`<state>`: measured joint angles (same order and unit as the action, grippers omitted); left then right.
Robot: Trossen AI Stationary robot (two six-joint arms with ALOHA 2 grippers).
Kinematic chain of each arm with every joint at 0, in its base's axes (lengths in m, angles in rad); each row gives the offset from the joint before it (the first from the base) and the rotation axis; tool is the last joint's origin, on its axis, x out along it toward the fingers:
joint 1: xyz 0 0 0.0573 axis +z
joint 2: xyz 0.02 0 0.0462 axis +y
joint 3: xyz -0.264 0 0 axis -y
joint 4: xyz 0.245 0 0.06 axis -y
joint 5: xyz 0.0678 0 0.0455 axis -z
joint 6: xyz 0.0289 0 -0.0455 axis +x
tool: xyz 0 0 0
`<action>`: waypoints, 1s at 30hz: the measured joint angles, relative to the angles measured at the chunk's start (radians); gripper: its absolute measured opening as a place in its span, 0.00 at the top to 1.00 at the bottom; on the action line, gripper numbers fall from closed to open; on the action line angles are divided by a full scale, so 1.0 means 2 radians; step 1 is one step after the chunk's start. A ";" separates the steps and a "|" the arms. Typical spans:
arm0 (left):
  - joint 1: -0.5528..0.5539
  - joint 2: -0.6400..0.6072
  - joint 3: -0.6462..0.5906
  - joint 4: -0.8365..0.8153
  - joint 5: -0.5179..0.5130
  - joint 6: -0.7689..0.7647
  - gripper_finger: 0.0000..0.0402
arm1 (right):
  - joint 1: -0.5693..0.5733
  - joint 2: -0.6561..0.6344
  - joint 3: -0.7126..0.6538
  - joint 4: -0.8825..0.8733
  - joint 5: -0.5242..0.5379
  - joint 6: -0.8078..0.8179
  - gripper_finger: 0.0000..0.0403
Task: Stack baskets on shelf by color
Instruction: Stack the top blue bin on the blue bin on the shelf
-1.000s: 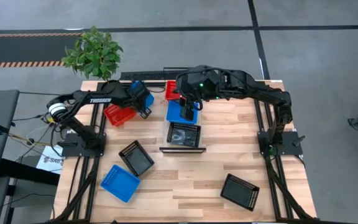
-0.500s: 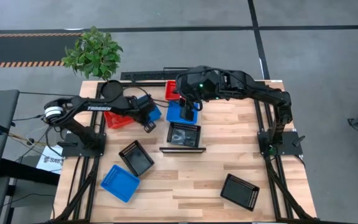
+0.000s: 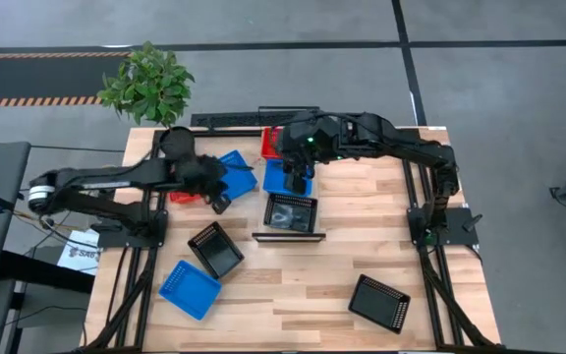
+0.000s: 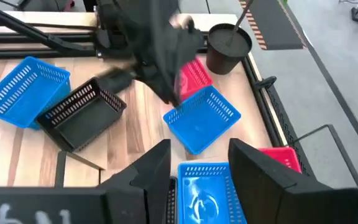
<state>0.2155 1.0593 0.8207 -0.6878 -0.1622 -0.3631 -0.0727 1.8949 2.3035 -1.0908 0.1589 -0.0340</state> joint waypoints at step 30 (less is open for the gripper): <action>-0.158 -0.273 0.000 -0.010 -0.069 -0.108 0.57 | -0.033 0.288 0.023 0.244 -0.003 -0.153 0.40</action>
<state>-0.0998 0.5136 0.8207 -0.7082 -0.3006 -0.5797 -0.1389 2.4715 2.3489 -0.6031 0.1526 -0.3391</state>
